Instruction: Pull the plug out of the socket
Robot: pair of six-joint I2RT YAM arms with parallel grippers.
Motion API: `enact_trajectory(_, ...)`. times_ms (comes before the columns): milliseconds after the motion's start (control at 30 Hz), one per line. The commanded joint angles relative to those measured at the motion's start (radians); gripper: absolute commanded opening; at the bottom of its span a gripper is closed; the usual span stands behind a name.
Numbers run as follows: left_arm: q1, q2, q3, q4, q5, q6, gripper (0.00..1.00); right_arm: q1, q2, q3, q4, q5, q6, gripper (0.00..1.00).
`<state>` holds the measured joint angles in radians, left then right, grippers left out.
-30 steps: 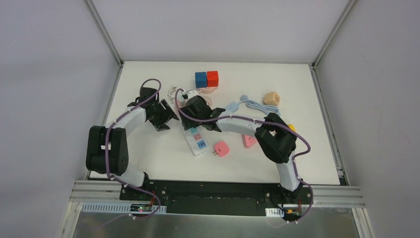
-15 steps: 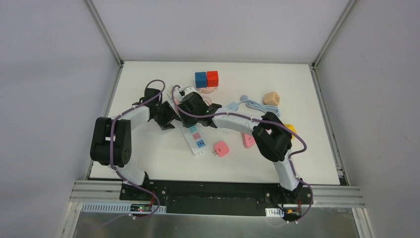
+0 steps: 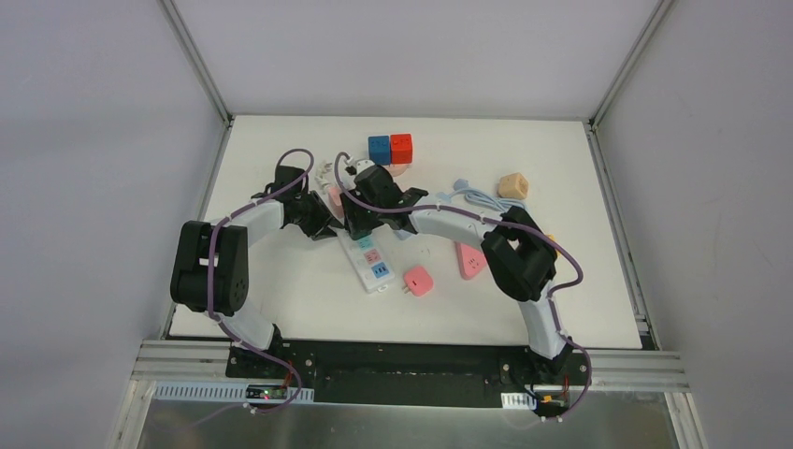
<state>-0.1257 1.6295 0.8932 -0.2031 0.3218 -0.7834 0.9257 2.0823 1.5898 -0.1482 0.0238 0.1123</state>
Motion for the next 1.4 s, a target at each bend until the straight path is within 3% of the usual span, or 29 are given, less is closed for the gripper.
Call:
enact_trajectory(0, -0.02, 0.046, -0.015, -0.11, -0.078, 0.028, 0.32, 0.029, -0.05, 0.021, 0.07, -0.137, 0.047, 0.0)
enact_trajectory(300, -0.02, 0.074, 0.0, -0.16, -0.084, 0.035, 0.28, 0.082, -0.048, 0.069, 0.01, 0.133, -0.054, 0.0)
enact_trajectory(467, -0.02, 0.086, 0.001, -0.169, -0.084, 0.038, 0.28, 0.03, -0.1, 0.014, 0.099, -0.121, 0.051, 0.0)
enact_trajectory(533, -0.02, 0.089, 0.005, -0.174, -0.084, 0.039, 0.27, 0.028, -0.099, 0.01, 0.104, -0.15, 0.056, 0.0)
enact_trajectory(800, -0.02, 0.097, 0.007, -0.186, -0.088, 0.038, 0.27, 0.098, -0.075, 0.069, 0.032, 0.054, -0.086, 0.0)
enact_trajectory(933, -0.02, 0.102, 0.013, -0.2, -0.092, 0.04, 0.27, 0.092, -0.106, 0.07, 0.035, 0.034, -0.085, 0.0)
enact_trajectory(1100, -0.02, 0.108, 0.019, -0.212, -0.098, 0.045, 0.27, 0.042, -0.133, 0.06, 0.071, -0.118, 0.017, 0.0)
enact_trajectory(1367, -0.02, 0.116, 0.021, -0.219, -0.1, 0.043, 0.26, 0.094, -0.108, 0.067, 0.026, 0.055, -0.09, 0.0)
